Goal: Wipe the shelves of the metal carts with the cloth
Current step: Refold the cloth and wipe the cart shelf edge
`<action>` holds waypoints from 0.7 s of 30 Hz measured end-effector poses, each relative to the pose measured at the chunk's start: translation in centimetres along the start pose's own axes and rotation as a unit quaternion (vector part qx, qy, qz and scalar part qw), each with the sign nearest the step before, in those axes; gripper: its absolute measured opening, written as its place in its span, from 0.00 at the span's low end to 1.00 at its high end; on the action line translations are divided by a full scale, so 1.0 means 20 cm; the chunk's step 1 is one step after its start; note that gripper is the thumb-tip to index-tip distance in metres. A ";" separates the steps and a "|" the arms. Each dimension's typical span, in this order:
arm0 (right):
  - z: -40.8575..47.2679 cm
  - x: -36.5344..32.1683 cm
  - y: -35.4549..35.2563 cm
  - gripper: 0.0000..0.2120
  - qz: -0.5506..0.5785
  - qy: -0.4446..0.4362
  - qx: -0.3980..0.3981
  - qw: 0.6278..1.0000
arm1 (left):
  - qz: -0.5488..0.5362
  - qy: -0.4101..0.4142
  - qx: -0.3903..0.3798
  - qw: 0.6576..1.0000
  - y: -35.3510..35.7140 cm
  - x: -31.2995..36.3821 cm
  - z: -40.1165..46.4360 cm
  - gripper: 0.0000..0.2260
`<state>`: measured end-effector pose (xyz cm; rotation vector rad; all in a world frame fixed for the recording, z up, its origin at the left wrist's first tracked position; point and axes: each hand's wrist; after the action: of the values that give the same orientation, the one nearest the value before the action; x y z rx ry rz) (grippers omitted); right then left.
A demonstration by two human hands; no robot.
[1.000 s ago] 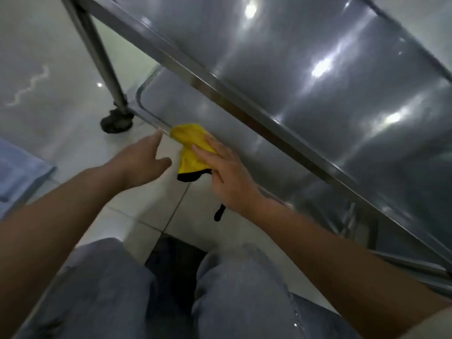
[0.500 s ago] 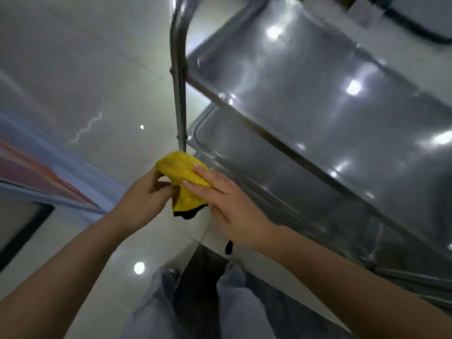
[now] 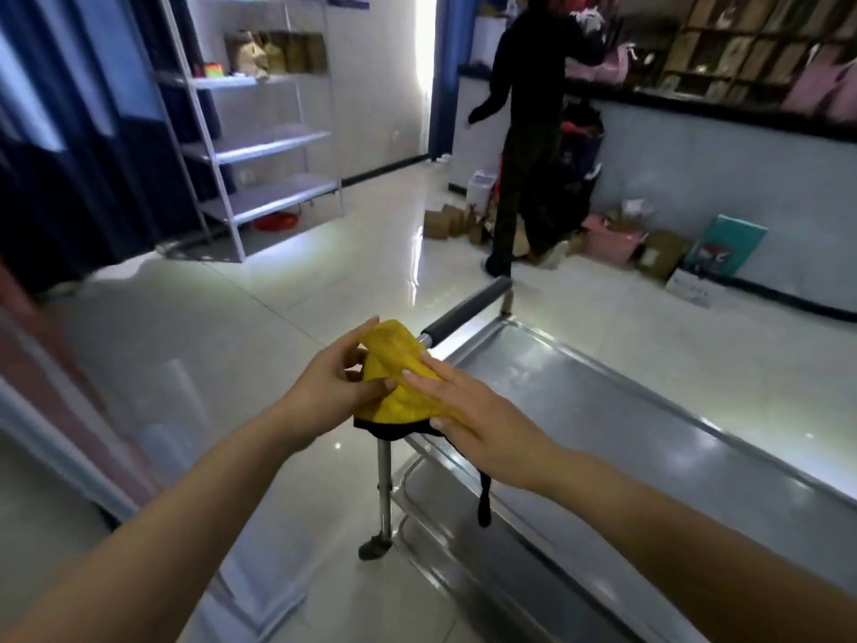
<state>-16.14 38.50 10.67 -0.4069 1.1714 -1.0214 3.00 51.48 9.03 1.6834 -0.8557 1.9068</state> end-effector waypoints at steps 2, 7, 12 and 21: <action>0.07 0.03 -0.07 0.26 0.039 -0.006 -0.003 0.999 | 0.020 -0.004 0.013 1.000 -0.02 0.07 0.06 0.35; 0.30 0.09 -0.11 0.23 0.147 0.044 -0.006 0.988 | 0.063 -0.011 0.020 0.998 -0.15 0.14 0.26 0.34; 0.57 0.19 -0.02 0.21 0.169 0.122 0.043 0.977 | 0.127 -0.010 -0.013 0.992 -0.39 0.06 0.54 0.27; 1.03 0.37 0.21 0.18 0.191 0.218 0.110 0.951 | 0.168 -0.045 -0.107 0.979 -0.52 -0.09 1.17 0.13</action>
<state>4.37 29.85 11.22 0.2334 1.4404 -0.9072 27.04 42.39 10.27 1.5804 -1.4048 1.8730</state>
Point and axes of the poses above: each hand's wrist, its own z-axis towards the middle knuckle, its own y-axis out of the palm, x = y × z, and after that the axes turned 12 degrees about x, right-handed
